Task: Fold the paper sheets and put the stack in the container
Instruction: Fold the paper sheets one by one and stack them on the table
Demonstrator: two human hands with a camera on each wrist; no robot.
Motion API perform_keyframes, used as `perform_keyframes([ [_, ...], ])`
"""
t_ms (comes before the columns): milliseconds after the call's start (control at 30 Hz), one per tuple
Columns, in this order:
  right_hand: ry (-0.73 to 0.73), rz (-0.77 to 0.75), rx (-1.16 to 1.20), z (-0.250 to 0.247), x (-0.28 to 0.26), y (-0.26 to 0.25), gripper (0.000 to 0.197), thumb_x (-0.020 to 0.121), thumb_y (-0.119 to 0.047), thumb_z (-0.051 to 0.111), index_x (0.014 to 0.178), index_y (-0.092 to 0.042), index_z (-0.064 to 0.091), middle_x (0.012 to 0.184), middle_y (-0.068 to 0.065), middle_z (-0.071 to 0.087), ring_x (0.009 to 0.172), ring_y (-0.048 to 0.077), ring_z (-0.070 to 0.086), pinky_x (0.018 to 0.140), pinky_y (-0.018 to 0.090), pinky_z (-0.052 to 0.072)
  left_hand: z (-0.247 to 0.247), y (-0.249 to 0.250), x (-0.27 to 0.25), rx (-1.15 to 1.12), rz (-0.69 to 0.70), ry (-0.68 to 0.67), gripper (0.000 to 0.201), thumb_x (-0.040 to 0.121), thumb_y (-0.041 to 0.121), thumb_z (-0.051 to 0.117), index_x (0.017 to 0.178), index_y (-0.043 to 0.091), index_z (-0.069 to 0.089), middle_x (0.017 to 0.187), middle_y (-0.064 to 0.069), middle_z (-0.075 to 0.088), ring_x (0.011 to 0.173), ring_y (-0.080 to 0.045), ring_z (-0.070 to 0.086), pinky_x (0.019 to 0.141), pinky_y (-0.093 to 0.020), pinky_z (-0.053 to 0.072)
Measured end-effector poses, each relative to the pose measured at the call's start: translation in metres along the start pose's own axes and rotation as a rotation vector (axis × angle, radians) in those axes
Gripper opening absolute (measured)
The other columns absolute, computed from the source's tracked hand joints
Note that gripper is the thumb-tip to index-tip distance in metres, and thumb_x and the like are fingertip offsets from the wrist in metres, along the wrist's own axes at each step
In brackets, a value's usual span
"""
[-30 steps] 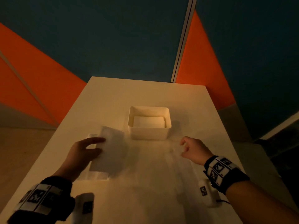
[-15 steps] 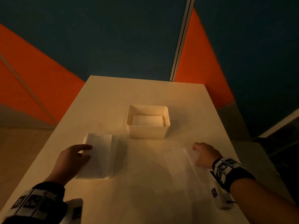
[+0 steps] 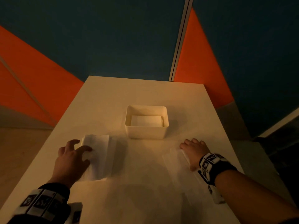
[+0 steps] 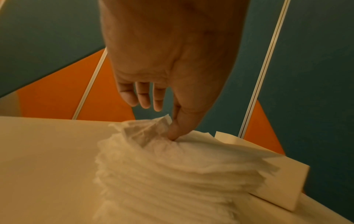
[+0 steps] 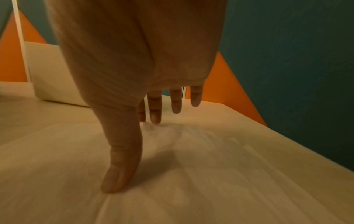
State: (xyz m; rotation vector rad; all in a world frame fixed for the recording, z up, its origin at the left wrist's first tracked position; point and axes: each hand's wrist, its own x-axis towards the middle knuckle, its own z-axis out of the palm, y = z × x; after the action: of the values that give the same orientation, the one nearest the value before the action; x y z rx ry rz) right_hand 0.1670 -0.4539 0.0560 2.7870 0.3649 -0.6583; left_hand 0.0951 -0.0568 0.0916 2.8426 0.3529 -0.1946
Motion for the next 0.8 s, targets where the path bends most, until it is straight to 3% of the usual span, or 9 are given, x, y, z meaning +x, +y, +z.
perform_keyframes([
  [167,0.047,0.033,0.013,0.002,-0.002,0.005,0.090,0.059,-0.041,0.083,0.133,-0.028,0.033,0.134,-0.004,0.039,0.125,0.023,0.036,0.103,0.039,0.033,0.001,-0.001,0.001,0.032,0.005,-0.009,0.042,0.079,0.027,0.070,0.120,0.032,0.062,0.144,-0.010,0.033,0.124,-0.040,0.033,0.097,-0.052,0.042],
  [267,0.071,0.046,0.032,0.003,-0.007,0.013,0.083,0.058,-0.049,0.081,0.127,-0.029,0.040,0.128,-0.006,0.040,0.122,0.021,0.037,0.101,0.037,0.032,0.001,0.000,0.002,0.058,0.012,-0.006,0.044,0.080,0.032,0.069,0.123,0.034,0.059,0.146,-0.008,0.029,0.127,-0.037,0.030,0.099,-0.051,0.040],
  [367,0.140,0.029,0.080,0.003,-0.013,0.018,0.043,0.066,-0.049,0.072,0.100,-0.032,0.050,0.109,-0.009,0.043,0.114,0.017,0.041,0.092,0.033,0.031,0.000,0.002,0.001,0.084,0.029,0.013,0.047,0.079,0.035,0.069,0.125,0.034,0.058,0.147,-0.007,0.027,0.129,-0.037,0.027,0.100,-0.052,0.038],
  [467,0.237,0.033,0.131,0.002,-0.019,0.022,0.010,0.080,-0.033,0.060,0.088,-0.030,0.056,0.110,-0.009,0.049,0.110,0.016,0.043,0.086,0.031,0.029,-0.004,0.007,0.001,0.075,0.039,0.044,0.052,0.075,0.039,0.073,0.124,0.033,0.058,0.147,-0.008,0.027,0.129,-0.039,0.023,0.100,-0.058,0.034],
  [567,0.301,0.028,0.172,-0.005,-0.021,0.028,0.012,0.080,-0.016,0.057,0.087,-0.025,0.060,0.109,-0.008,0.050,0.109,0.016,0.044,0.085,0.032,0.028,-0.007,0.020,0.002,0.058,0.082,0.096,0.054,0.072,0.039,0.076,0.123,0.032,0.058,0.148,-0.010,0.027,0.130,-0.040,0.021,0.098,-0.063,0.032],
  [633,0.322,0.006,0.209,-0.013,-0.021,0.031,0.007,0.080,-0.020,0.059,0.078,-0.026,0.055,0.105,-0.009,0.050,0.105,0.015,0.044,0.083,0.031,0.029,-0.009,0.033,0.000,0.046,0.126,0.126,0.054,0.072,0.037,0.076,0.123,0.031,0.058,0.148,-0.011,0.027,0.131,-0.041,0.021,0.098,-0.064,0.031],
  [733,0.277,-0.009,0.427,-0.022,-0.021,0.032,0.027,0.076,-0.018,0.063,0.062,-0.023,0.041,0.079,-0.003,0.053,0.079,0.018,0.050,0.069,0.031,0.034,-0.010,0.052,-0.004,-0.015,0.200,0.165,0.053,0.073,0.034,0.077,0.122,0.031,0.059,0.147,-0.011,0.031,0.130,-0.042,0.023,0.097,-0.064,0.032],
  [800,0.255,-0.031,0.682,-0.033,-0.024,0.028,0.032,0.075,-0.010,0.062,0.059,-0.021,0.037,0.064,0.002,0.045,0.062,0.018,0.044,0.061,0.031,0.034,-0.010,0.062,-0.004,-0.073,0.239,0.106,0.048,0.074,0.039,0.073,0.120,0.036,0.058,0.145,-0.005,0.035,0.131,-0.038,0.026,0.100,-0.060,0.031],
])
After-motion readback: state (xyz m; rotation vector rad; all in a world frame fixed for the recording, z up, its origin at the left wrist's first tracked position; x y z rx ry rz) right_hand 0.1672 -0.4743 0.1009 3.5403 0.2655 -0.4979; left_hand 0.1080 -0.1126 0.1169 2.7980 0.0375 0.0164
